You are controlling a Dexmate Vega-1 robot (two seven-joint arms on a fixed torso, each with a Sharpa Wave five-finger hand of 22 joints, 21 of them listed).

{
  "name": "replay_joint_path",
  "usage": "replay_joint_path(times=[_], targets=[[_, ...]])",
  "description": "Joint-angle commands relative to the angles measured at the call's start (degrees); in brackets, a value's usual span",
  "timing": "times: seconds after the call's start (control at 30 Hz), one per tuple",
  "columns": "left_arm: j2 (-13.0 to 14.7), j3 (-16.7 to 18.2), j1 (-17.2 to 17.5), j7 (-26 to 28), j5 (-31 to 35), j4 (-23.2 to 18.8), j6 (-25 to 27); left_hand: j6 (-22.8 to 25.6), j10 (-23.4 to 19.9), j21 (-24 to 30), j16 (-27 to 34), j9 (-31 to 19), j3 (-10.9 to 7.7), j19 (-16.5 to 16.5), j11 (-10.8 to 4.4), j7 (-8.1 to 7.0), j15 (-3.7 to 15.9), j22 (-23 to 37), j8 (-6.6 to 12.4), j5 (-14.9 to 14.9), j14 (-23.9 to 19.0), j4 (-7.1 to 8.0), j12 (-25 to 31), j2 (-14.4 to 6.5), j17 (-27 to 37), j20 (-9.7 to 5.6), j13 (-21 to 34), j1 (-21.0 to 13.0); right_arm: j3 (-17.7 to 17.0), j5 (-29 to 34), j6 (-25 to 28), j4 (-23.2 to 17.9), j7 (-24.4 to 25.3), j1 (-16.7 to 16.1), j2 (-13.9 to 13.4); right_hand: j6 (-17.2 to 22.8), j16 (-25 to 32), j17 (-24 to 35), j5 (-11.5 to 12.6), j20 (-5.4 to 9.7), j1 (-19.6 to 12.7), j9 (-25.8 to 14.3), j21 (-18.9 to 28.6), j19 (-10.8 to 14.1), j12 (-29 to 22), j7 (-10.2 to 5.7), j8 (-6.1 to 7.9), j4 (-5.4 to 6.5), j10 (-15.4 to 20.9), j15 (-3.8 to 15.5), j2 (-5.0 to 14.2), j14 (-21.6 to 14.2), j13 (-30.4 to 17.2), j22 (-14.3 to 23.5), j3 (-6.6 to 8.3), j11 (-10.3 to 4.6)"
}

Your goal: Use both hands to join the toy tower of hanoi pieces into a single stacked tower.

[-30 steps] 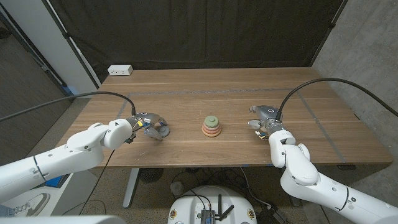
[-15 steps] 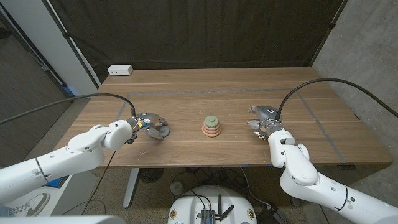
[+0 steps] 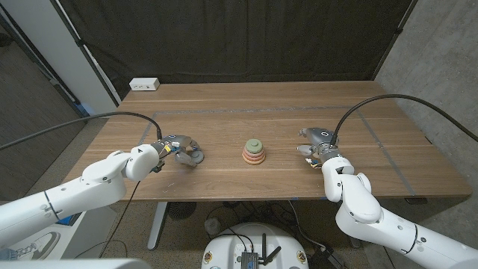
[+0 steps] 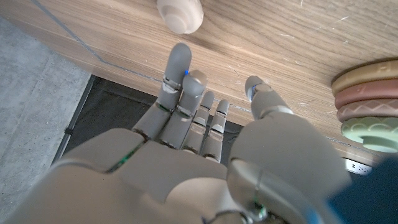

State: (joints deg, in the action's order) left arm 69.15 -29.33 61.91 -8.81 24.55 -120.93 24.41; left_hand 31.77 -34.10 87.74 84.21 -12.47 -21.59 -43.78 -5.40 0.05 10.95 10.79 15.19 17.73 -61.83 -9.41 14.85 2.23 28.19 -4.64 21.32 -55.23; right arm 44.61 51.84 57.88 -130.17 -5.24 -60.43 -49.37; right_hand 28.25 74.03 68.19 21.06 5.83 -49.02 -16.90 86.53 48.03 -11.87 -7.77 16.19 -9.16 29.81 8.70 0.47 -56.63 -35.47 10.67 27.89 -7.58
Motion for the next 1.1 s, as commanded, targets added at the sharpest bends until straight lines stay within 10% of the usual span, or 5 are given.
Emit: replay_joint_path(times=[0.03,1.1], targets=[[-0.30,-0.21,0.23,0.44,-0.36,-0.53,1.32,2.02,-5.17,0.45,0.99,-0.48,-0.86,-0.98,-2.81,-0.03,1.56,0.20,0.72,0.17,-1.17,-0.04,1.01,-0.53,1.28,-7.21,1.16,-1.22,-0.51,-1.02,-0.44,0.14,1.15,-0.34,-0.01,0.50,0.13,0.21,0.40,6.30,0.27,-0.26,0.15,-0.11,-0.05,0.07,0.04,0.11,0.63,3.83,0.31,-0.40,-0.33,-0.06,-0.07,-0.14],[3.15,3.52,2.18,2.66,-2.46,-6.21,5.86,5.97,-9.43,0.35,1.27,-1.67,-2.81,-2.15,-3.48,-0.52,1.54,0.11,1.32,0.60,-1.70,-0.14,1.39,-1.63,5.33,-7.32,3.82,-2.62,-0.26,-0.90,0.57,-0.89,2.61,-0.22,-0.16,1.36,0.15,0.70,1.00,6.30,1.02,-0.37,0.07,-0.06,-0.13,-0.04,0.24,0.12,1.52,3.84,0.69,-0.53,-0.62,-0.08,0.08,-0.21]])
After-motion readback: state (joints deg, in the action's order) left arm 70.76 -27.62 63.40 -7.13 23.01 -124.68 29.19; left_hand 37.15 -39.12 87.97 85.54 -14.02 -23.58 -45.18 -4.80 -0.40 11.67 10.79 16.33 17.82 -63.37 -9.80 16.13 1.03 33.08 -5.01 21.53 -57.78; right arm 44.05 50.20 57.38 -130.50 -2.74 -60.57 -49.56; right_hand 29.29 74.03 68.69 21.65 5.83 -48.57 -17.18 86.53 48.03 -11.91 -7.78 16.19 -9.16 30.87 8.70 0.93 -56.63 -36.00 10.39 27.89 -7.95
